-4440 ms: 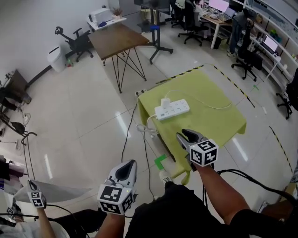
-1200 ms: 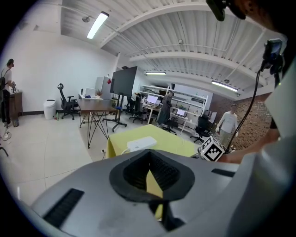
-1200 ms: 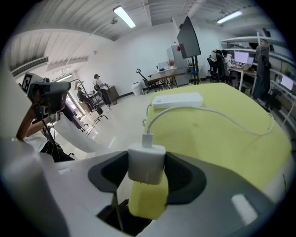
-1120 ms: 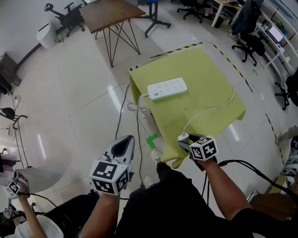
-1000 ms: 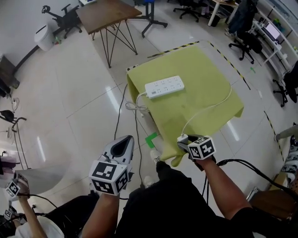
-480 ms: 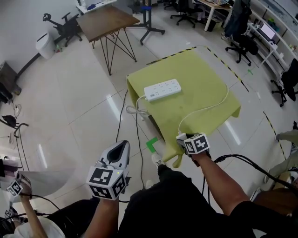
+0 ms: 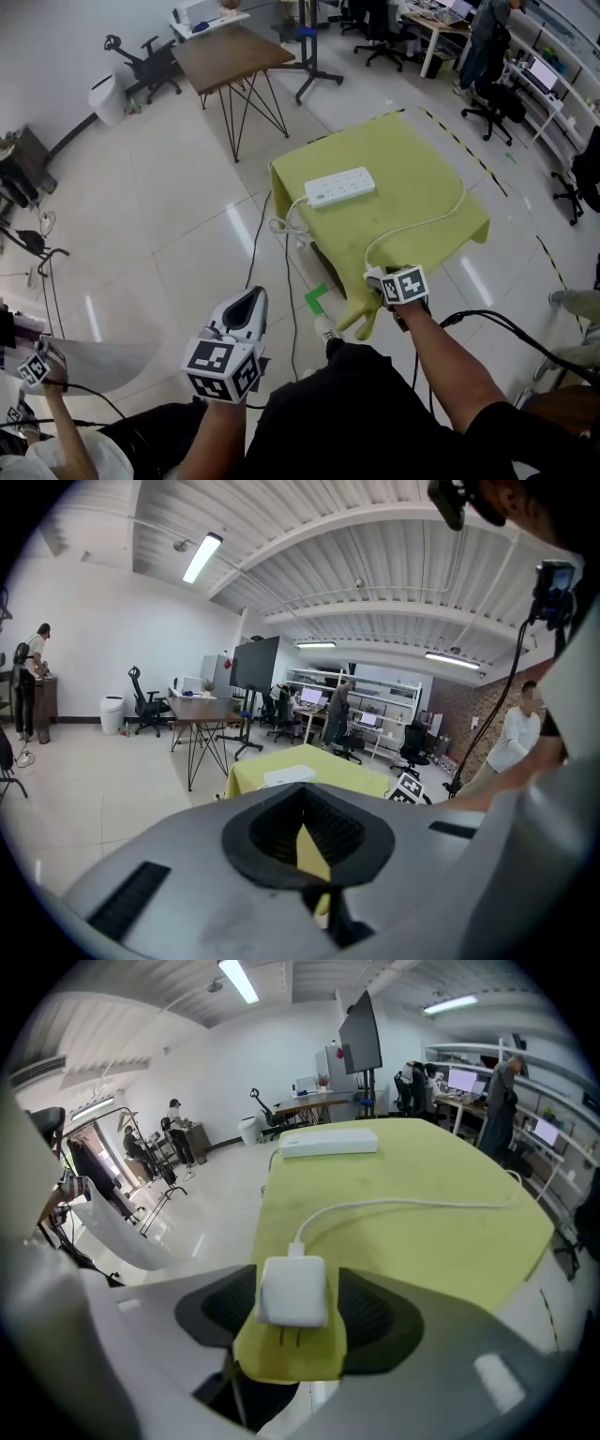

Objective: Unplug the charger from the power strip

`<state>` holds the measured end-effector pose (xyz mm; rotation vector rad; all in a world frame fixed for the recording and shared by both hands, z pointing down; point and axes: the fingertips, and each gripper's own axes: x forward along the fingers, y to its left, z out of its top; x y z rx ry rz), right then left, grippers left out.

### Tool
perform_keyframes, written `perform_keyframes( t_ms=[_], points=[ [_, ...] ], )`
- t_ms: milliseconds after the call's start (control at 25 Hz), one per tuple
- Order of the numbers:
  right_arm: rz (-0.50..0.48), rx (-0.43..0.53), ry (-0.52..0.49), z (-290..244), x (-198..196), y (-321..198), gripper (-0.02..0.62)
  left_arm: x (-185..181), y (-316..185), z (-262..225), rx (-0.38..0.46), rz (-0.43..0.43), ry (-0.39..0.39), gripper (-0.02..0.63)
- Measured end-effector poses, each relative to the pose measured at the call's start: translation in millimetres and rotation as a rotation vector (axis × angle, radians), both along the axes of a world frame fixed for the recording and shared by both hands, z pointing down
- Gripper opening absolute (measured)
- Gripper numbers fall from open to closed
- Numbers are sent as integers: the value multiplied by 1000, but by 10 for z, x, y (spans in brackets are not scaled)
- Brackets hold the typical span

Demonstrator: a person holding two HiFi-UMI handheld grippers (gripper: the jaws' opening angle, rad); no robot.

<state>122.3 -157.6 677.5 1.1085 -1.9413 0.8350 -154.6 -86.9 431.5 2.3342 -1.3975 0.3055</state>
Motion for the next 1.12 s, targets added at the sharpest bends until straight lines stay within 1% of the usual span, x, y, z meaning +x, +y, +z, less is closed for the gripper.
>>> perform_keyframes(
  t_ms=[120,200,240,280,320,360,400,520,600,680,800,880,1000,1120],
  points=[
    [39,74,-5,-277,70,119,279,49,64,-48,8,19,4,6],
    [57,145,-45,-596,65,261,271,126,104,-70,12,41,9,6],
    [64,186,-76,-794,44,353,239,176,125,-74,12,57,12,6],
    [71,231,-111,-1010,18,455,180,232,148,-75,12,75,13,6],
    [82,277,-153,-1235,-11,567,111,291,172,-73,13,93,14,6],
    [93,320,-205,-1457,-43,688,27,349,195,-68,14,111,14,6],
    [104,358,-265,-1663,-81,816,2,405,212,-61,16,128,13,6],
    [115,427,-454,-2138,-215,1227,2,537,237,-19,23,160,13,6],
    [98,453,-541,-2380,-306,1482,2,598,239,-29,28,165,16,6],
    [63,479,-551,-2566,-364,1697,2,668,252,-78,43,170,21,6],
    [34,523,-489,-2694,-338,1925,2,782,324,-138,73,181,25,6],
    [58,524,-477,-2705,-238,2014,2,862,377,-147,81,182,27,6],
    [100,503,-496,-2731,-37,2150,2,978,439,-119,73,167,31,6],
    [83,506,-468,-2753,125,2345,2,1061,524,-76,70,136,33,6]
  ],
)
